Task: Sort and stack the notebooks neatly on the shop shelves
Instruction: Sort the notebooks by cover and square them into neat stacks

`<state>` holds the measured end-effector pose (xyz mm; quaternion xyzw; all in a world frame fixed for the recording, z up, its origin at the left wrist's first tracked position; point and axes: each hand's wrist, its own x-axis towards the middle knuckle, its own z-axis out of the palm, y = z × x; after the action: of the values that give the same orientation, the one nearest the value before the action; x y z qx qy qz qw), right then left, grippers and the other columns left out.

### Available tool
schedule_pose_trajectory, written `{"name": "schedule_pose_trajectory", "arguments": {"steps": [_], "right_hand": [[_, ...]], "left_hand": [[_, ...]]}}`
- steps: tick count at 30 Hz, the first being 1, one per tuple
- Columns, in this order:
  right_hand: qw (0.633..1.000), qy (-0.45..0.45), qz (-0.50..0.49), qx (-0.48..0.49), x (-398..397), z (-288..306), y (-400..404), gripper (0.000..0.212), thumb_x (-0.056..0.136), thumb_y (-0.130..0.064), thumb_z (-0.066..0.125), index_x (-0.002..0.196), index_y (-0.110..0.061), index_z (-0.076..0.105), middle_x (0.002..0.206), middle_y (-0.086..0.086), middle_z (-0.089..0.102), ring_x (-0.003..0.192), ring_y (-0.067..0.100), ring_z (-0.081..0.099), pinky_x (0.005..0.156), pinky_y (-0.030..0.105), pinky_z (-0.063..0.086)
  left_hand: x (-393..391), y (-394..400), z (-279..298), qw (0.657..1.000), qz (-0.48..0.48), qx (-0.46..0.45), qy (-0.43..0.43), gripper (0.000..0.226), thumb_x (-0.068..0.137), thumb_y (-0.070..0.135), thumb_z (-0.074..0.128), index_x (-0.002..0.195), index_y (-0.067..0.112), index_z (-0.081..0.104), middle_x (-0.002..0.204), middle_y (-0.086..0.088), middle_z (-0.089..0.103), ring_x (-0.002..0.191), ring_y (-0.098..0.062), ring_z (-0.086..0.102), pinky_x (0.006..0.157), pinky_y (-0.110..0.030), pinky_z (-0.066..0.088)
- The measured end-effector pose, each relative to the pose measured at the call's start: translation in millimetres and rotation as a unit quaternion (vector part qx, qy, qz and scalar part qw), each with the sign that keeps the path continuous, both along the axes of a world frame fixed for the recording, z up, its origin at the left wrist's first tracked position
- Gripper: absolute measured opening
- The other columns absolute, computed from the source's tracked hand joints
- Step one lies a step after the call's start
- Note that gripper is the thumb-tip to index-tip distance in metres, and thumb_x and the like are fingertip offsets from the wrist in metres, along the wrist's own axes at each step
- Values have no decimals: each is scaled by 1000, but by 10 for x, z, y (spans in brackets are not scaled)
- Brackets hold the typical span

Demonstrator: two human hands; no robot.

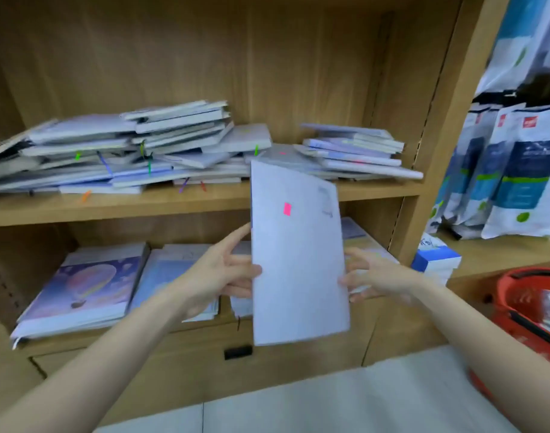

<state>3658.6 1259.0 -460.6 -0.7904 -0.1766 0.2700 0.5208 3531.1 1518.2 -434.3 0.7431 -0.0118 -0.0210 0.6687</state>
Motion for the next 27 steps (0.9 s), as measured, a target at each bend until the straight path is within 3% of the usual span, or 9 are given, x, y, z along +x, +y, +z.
{"name": "schedule_pose_trajectory", "arguments": {"steps": [7, 12, 15, 17, 18, 20, 21, 23, 27], "right_hand": [[995, 84, -16, -60, -199, -1237, 342, 31, 95, -16, 52, 126, -17, 54, 109, 5, 68, 86, 17, 65, 68, 23, 50], [997, -2, -80, -25, 239, -1237, 754, 28, 96, -1, 44, 122, 5, 53, 89, 8, 65, 65, 7, 65, 56, 15, 48], [990, -78, -112, -17, 668, -1001, 1002, 39, 94, -4, 50, 132, 3, 45, 91, 10, 57, 92, 19, 66, 56, 14, 43], [989, -90, -110, -43, 925, -970, 1143, 57, 93, -8, 55, 143, -4, 29, 120, 13, 52, 118, 25, 51, 73, 19, 43], [988, -98, -89, -74, 1014, -1032, 1212, 63, 92, -10, 57, 145, -6, 24, 137, 11, 44, 128, 24, 42, 87, 21, 40], [975, -116, -21, -188, 1089, -1303, 1289, 67, 89, -15, 61, 146, -11, 26, 149, 9, 30, 137, 24, 30, 104, 24, 29], [961, -120, 8, -248, 1086, -1454, 1306, 66, 89, -18, 61, 146, -17, 27, 150, 9, 27, 139, 27, 25, 108, 27, 25], [941, -130, 32, -310, 1049, -1610, 1299, 63, 92, -21, 56, 147, -24, 25, 150, 12, 20, 140, 32, 16, 112, 33, 21], [952, -199, -16, -233, 966, -1336, 1124, 46, 94, -12, 52, 139, -12, 42, 143, 12, 35, 130, 25, 40, 100, 20, 32]], "left_hand": [[33, 478, -948, 980, 16, -2, 200, 66, 86, 1, 60, 141, 24, 33, 96, -6, 73, 77, -21, 71, 70, -32, 58], [408, 797, -1172, 972, 95, -34, 210, 64, 87, -2, 58, 141, 21, 35, 88, -6, 74, 72, -20, 72, 63, -28, 58], [819, 855, -1162, 971, 170, -59, 160, 58, 89, -7, 53, 138, 21, 39, 92, -6, 70, 69, -15, 70, 57, -19, 56], [1125, 796, -1234, 963, 235, 37, 123, 54, 89, -13, 46, 137, 11, 39, 111, -14, 62, 83, -19, 64, 57, -12, 51], [1243, 769, -1327, 953, 238, 147, 115, 54, 88, -13, 45, 138, 6, 37, 127, -16, 53, 101, -23, 58, 69, -13, 51], [1381, 688, -1541, 917, 155, 341, 135, 54, 90, -4, 46, 141, 8, 34, 148, -14, 31, 129, -26, 40, 98, -26, 42], [1402, 651, -1634, 897, 98, 401, 156, 53, 91, 0, 45, 142, 10, 33, 153, -13, 21, 135, -28, 32, 102, -31, 39], [1422, 617, -1752, 861, 25, 473, 184, 54, 94, 4, 44, 145, 13, 28, 157, -9, 5, 141, -27, 20, 105, -33, 35], [1346, 564, -1548, 821, 71, 563, 62, 48, 93, 6, 42, 140, 13, 38, 150, -6, 28, 133, -26, 35, 105, -33, 35]]}}
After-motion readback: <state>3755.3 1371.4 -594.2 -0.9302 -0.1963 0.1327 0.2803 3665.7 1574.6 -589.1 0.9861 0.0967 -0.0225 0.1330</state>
